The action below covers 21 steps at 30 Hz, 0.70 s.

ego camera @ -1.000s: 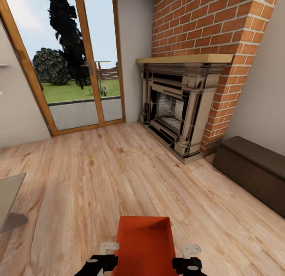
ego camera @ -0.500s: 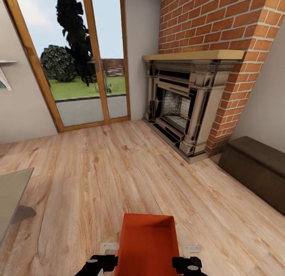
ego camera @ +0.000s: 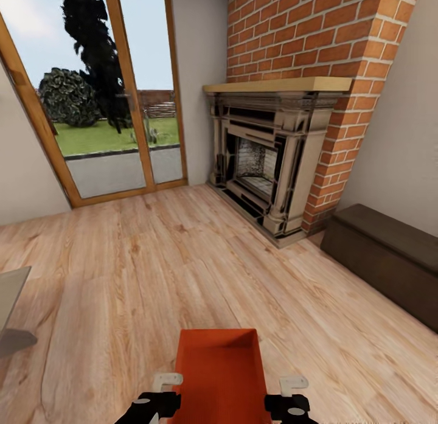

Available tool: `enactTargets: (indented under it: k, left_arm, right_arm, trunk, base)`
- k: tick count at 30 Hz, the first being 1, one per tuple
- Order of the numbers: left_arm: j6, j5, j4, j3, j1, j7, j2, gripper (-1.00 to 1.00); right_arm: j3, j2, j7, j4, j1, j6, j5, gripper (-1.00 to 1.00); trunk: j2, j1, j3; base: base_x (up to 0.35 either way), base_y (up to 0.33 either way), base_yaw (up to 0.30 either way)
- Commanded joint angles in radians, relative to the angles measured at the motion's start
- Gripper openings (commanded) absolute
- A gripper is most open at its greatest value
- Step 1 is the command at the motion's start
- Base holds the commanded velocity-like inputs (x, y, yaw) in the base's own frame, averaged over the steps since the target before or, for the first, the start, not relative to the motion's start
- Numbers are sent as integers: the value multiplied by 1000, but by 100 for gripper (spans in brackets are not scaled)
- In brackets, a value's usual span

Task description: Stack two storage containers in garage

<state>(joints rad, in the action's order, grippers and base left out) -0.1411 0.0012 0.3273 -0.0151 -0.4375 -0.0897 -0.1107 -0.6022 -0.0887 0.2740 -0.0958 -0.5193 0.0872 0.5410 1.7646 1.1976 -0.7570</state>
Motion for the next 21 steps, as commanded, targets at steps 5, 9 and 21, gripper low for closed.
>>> enactTargets:
  k: [5,9,21]
  left_arm:
    - [-5,0,1,-2,-1,-4,-1,100]
    - [-7,0,7,-2,-1,-5,-7,100]
    - [-19,-1,10,-3,-1,-4,-15,100]
  right_arm:
    - [-8,0,2,1,-1,4,10,100]
    - [-10,1,2,1,-1,5,10,100]
    - [-9,1,2,1,-1,5,10,100]
  trunk:
    - [0,0,-1]
    - [0,0,-6]
    - [0,0,-25]
  base:
    - [0,0,-48]
    - [0,0,-5]
    - [0,0,0]
